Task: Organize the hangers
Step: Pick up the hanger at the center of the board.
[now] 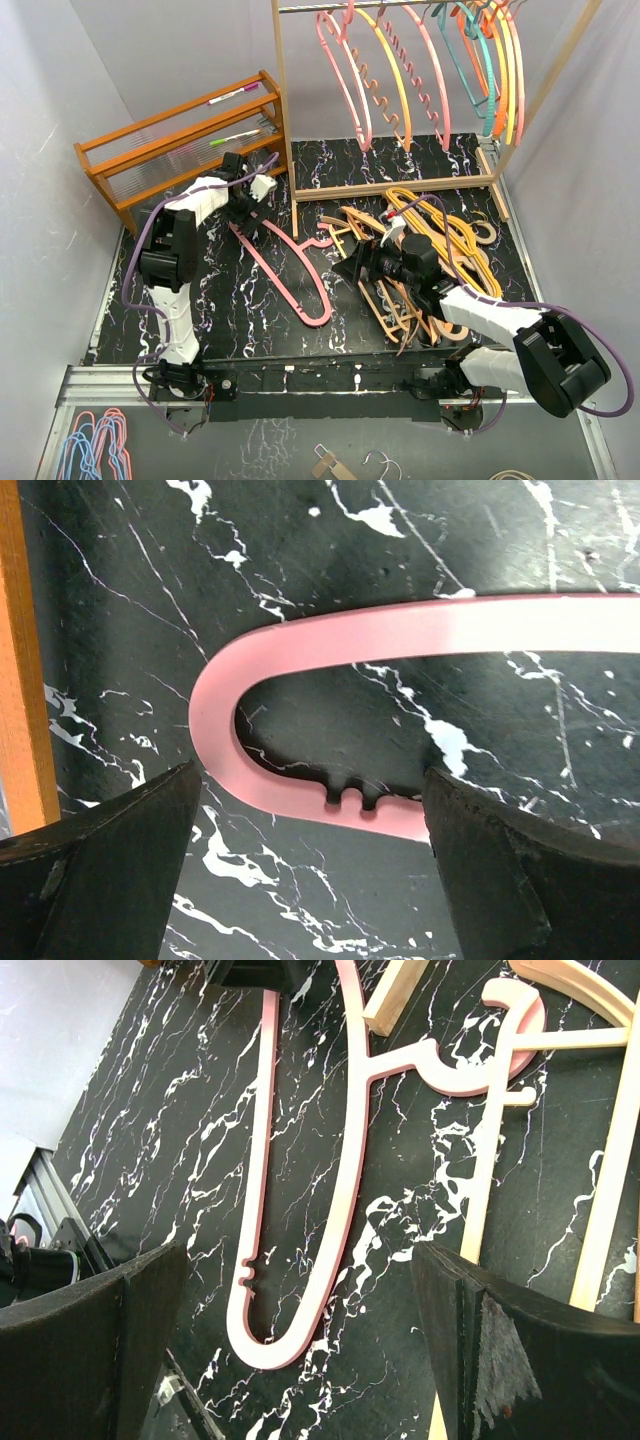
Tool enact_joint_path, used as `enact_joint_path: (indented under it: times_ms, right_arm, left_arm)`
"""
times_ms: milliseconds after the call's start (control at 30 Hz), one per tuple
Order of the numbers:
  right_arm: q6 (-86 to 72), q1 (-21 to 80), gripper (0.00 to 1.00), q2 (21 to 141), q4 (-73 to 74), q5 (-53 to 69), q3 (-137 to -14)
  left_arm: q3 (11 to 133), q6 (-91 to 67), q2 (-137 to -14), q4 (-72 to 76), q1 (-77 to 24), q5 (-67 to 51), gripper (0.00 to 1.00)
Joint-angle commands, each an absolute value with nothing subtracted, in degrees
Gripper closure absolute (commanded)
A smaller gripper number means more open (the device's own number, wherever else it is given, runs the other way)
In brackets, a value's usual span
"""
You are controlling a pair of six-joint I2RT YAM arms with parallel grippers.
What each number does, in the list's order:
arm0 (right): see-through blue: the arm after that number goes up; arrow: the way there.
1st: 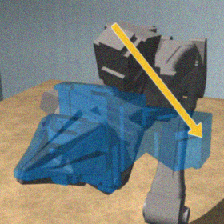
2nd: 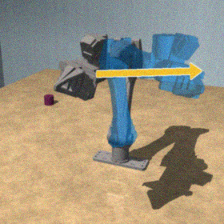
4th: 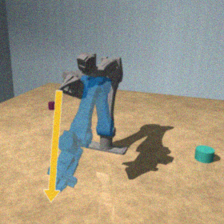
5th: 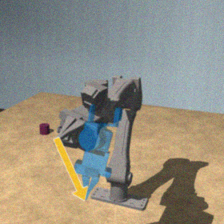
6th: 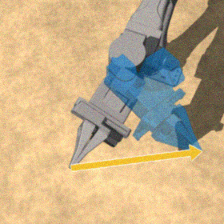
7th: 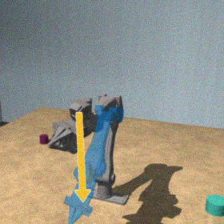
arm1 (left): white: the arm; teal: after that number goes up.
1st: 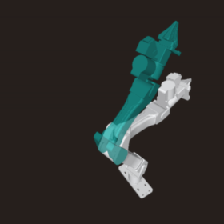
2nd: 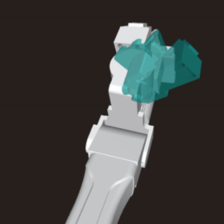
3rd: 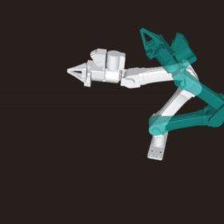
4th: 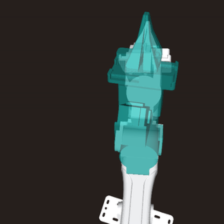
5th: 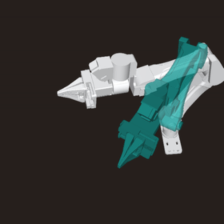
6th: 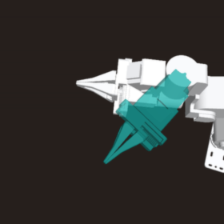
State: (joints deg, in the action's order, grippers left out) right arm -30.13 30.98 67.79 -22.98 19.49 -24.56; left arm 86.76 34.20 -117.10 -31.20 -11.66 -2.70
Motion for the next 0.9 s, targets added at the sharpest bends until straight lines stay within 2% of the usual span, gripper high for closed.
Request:
enact_joint_path:
  times_ms: [0,333,567,767,867]
  right_arm:
    - [-30.32,30.83,0.02,67.95,-27.70,20.15,-24.52]
    - [-30.49,30.85,0.02,68.53,-28.19,20.47,-23.99]
    - [-30.59,30.84,0.01,69.73,-28.43,21.07,-24.43]
    - [-30.54,30.78,0.02,70.08,-28.48,21.27,-24.59]
    - [-30.42,30.85,0.01,69.88,-28.40,21.10,-24.60]
  left_arm:
    - [87.46,31.10,-118.72,-28.59,-10.41,-0.10,0.10]
    - [92.90,29.71,-123.53,-29.46,-9.22,-0.34,0.13]
    - [99.12,28.19,-128.72,-36.79,-7.21,-4.81,0.39]
    - [98.48,28.30,-129.76,-39.82,-6.94,-6.39,0.43]
    - [97.04,28.63,-129.86,-40.91,-6.94,-6.34,0.49]
